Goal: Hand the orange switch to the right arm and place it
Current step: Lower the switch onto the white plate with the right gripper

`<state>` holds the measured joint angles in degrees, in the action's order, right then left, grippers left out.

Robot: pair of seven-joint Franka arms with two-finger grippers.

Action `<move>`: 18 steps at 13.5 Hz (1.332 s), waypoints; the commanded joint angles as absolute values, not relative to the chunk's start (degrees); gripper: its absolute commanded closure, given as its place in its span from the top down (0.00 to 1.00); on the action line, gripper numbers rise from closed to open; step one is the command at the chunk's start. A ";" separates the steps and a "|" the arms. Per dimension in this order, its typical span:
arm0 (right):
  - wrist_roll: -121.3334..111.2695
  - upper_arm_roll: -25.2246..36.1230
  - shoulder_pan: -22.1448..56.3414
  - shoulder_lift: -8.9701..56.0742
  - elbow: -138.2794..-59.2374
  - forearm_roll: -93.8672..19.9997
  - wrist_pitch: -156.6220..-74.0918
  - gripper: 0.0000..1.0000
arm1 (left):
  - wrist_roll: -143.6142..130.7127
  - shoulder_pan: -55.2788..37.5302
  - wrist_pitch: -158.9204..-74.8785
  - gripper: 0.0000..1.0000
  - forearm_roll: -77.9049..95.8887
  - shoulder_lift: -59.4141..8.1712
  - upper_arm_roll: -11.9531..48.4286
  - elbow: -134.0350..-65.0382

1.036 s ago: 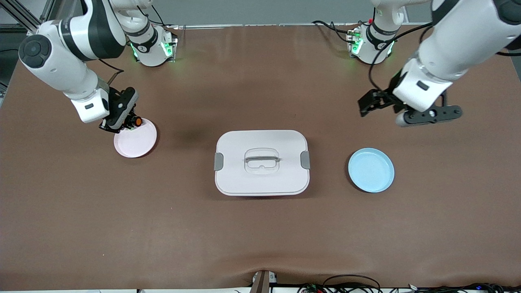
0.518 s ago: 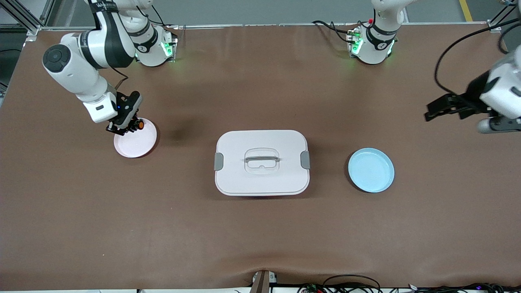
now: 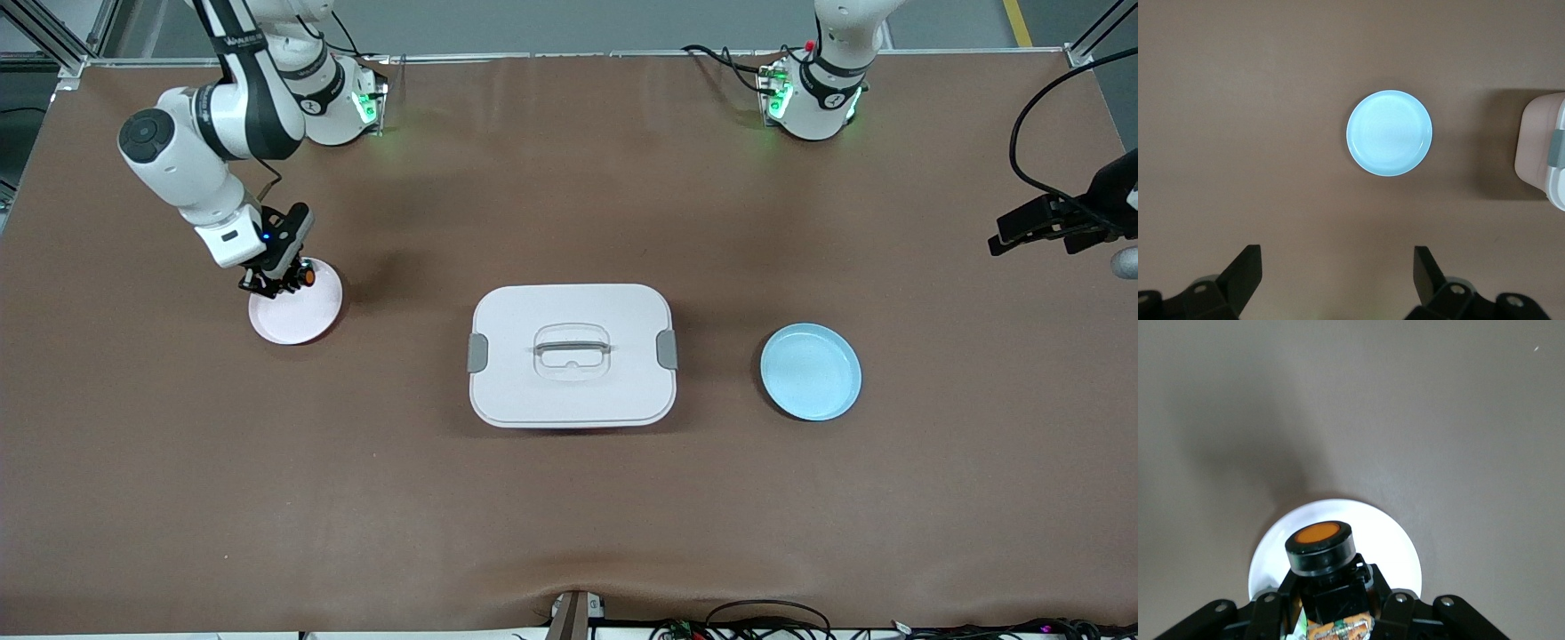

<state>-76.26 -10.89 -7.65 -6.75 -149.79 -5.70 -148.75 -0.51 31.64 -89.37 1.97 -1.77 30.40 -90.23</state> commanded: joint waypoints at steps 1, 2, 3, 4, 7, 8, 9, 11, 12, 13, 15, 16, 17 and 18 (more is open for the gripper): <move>-80.15 -11.69 -10.98 -3.88 -150.03 -5.10 -150.20 0.00 | 0.35 32.52 -90.97 1.00 1.76 0.88 30.76 -92.81; -80.16 -11.69 -11.16 -3.08 -150.03 -5.10 -150.81 0.00 | 0.35 32.52 -90.97 1.00 1.76 0.88 30.85 -92.73; -80.24 -11.69 -11.25 -2.29 -150.03 -5.10 -151.43 0.00 | 0.35 32.52 -90.97 1.00 1.84 0.88 30.85 -92.72; -80.33 -11.69 -11.42 -1.33 -150.03 -5.10 -152.22 0.00 | 0.35 32.43 -91.14 1.00 1.85 0.79 30.85 -92.81; -80.42 -11.60 -11.86 2.62 -150.03 -5.01 -156.16 0.00 | 0.44 30.95 -91.67 1.00 1.85 0.70 30.24 -92.81; -80.85 -11.60 -12.39 4.12 -150.03 -5.01 -157.83 0.00 | 0.35 27.89 -91.76 1.00 1.67 0.62 27.01 -92.81; -81.12 -11.60 -12.65 5.52 -150.03 -4.92 -159.50 0.00 | 0.35 22.47 -91.76 1.00 1.58 0.62 21.94 -92.81; -81.12 -11.60 -12.66 7.98 -150.03 -4.49 -162.14 0.00 | 0.35 11.48 -91.67 1.00 1.58 0.79 10.86 -92.81; -81.12 -11.51 -12.66 9.13 -150.03 -3.70 -163.55 0.00 | 0.35 6.55 -91.67 1.00 1.58 0.88 6.11 -92.81; -81.04 -11.43 -12.66 9.84 -150.03 -3.52 -164.09 0.00 | 0.35 2.59 -91.67 1.00 1.58 0.88 2.24 -92.73; -81.04 -11.43 -12.66 10.37 -150.03 -3.43 -164.70 0.00 | 0.35 -1.13 -91.67 1.00 1.58 0.88 -1.40 -92.72; -81.04 -11.34 -12.74 10.55 -150.03 -3.43 -164.71 0.00 | 0.35 -1.66 -91.67 1.00 1.58 0.79 -1.58 -92.72; -81.04 -11.34 -12.74 10.63 -149.94 -3.43 -164.71 0.00 | 0.26 -2.28 -91.67 1.00 1.58 0.79 -2.10 -92.72; -81.04 -11.16 -12.74 10.63 -149.94 -3.34 -164.71 0.00 | 0.26 -3.33 -91.67 1.00 1.50 0.79 -2.89 -92.72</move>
